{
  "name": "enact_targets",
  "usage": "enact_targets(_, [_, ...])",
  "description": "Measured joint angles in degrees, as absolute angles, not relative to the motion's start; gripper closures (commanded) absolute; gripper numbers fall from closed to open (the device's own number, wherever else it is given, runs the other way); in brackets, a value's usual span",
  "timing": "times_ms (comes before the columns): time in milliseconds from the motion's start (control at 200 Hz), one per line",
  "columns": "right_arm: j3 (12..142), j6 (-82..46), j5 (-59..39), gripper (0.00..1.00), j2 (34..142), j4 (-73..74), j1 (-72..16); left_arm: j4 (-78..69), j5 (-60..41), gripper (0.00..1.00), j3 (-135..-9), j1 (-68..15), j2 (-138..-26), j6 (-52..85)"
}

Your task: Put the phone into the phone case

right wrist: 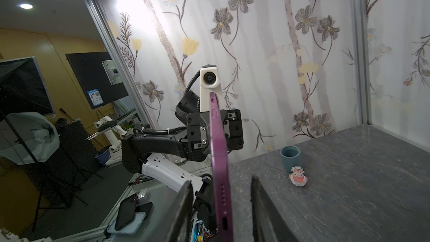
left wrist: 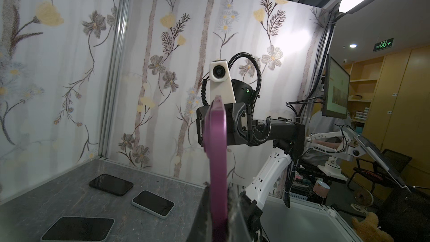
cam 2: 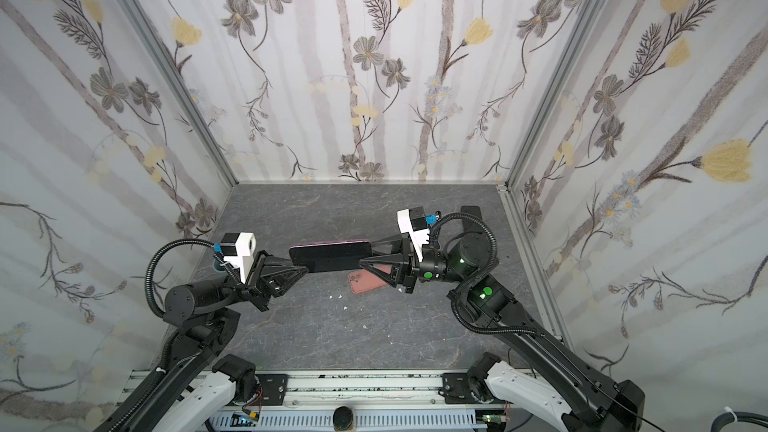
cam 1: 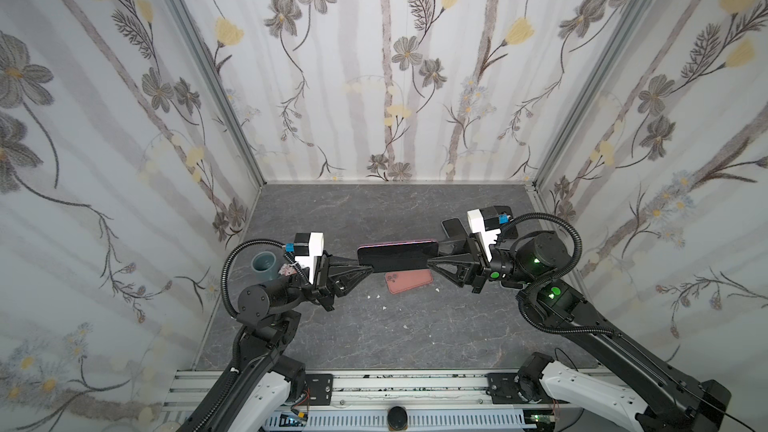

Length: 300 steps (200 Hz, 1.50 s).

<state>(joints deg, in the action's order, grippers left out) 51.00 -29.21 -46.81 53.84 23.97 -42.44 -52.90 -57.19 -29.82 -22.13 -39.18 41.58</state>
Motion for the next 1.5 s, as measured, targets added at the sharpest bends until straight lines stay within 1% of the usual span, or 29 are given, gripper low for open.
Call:
enact_targets(75, [51.8, -29.5, -46.8, 0.69, 54.6, 24.7, -43.6, -52.9, -57.0, 1.0, -29.8, -22.5, -39.4, 42.0])
enact_targets(130, [52.4, -29.5, -46.8, 0.74, 55.2, 25.0, -44.3, -53.2, -57.0, 1.0, -29.9, -22.9, -39.4, 42.0])
enact_targets(170, [52.8, -29.5, -46.8, 0.8, 55.5, 25.0, -44.7, -53.3, -57.0, 1.0, -29.9, -23.0, -39.4, 42.0])
enact_targets(215, [53.3, -29.5, -46.8, 0.9, 55.9, 24.9, -45.1, -53.3, -57.1, 1.0, -29.9, -23.2, -39.4, 42.0])
enact_targets(240, [53.6, -29.5, -46.7, 0.94, 56.1, 24.8, -45.2, -53.3, -57.1, 1.0, -30.0, -23.3, -39.4, 42.0])
enact_targets(330, [54.6, -28.7, -46.1, 1.0, 56.5, 24.3, -45.4, -53.3, -57.1, 1.0, -30.6, -23.3, -39.2, 41.8])
enact_targets(430, [55.8, -27.5, -45.9, 1.0, 56.5, 22.3, -45.6, -52.6, -56.6, 1.0, -30.7, -23.4, -38.7, 41.0])
enact_targets(460, [56.3, -27.2, -45.9, 1.0, 56.5, 21.5, -45.6, -52.2, -56.4, 0.84, -30.9, -23.4, -38.5, 40.6])
enact_targets(500, [56.9, -26.6, -45.6, 1.0, 56.5, 20.4, -45.7, -51.3, -55.9, 0.47, -31.0, -23.5, -38.0, 39.8])
enact_targets(520, [57.2, -26.5, -45.3, 1.0, 56.5, 19.8, -45.7, -50.7, -55.5, 0.35, -31.2, -23.5, -37.8, 39.1])
enact_targets(530, [57.4, -26.5, -45.2, 1.0, 56.5, 19.4, -45.7, -50.3, -55.1, 0.27, -31.2, -23.5, -37.7, 38.5])
enact_targets(545, [57.7, -26.5, -45.1, 1.0, 56.5, 18.9, -45.7, -49.8, -54.6, 0.19, -31.3, -23.5, -37.5, 37.8])
enact_targets(565, [58.1, -26.5, -45.1, 1.0, 56.4, 18.0, -45.7, -49.0, -53.5, 0.11, -31.4, -23.4, -37.2, 37.3])
enact_targets(585, [58.5, -26.5, -45.2, 1.0, 56.4, 17.4, -45.7, -48.0, -52.4, 0.07, -31.6, -23.4, -36.9, 37.2])
enact_targets(654, [60.3, -25.5, -44.8, 1.0, 56.2, 14.5, -45.2, -43.9, -48.0, 0.03, -32.3, -23.3, -35.9, 34.4])
enact_targets(674, [60.9, -25.1, -44.7, 1.0, 56.2, 13.6, -44.9, -42.7, -46.6, 0.01, -32.5, -23.3, -35.6, 33.8])
enact_targets(824, [63.7, -23.9, -42.5, 1.0, 56.2, 6.2, -39.5, -33.2, -34.5, 0.01, -32.7, -23.4, -34.2, 29.8])
enact_targets(1004, [64.3, -24.9, -41.4, 1.0, 58.3, -2.2, -28.8, -21.2, -18.8, 0.06, -32.7, -23.3, -36.0, 28.7])
enact_targets(1099, [64.2, -25.1, -40.7, 1.0, 61.1, -6.7, -23.9, -15.2, -13.8, 0.08, -32.5, -23.3, -39.3, 28.8])
enact_targets(1299, [63.2, -24.4, -40.4, 1.0, 71.0, -14.4, -17.9, -7.4, -10.8, 0.16, -30.5, -23.4, -47.9, 31.8])
enact_targets(1419, [62.5, -23.7, -40.2, 1.0, 79.4, -17.7, -16.7, -6.7, -11.4, 0.21, -28.5, -23.6, -54.2, 34.5])
enact_targets(1499, [62.5, -22.9, -41.7, 1.0, 85.5, -18.9, -17.0, -6.8, -13.1, 0.21, -27.4, -23.9, -59.0, 36.0])
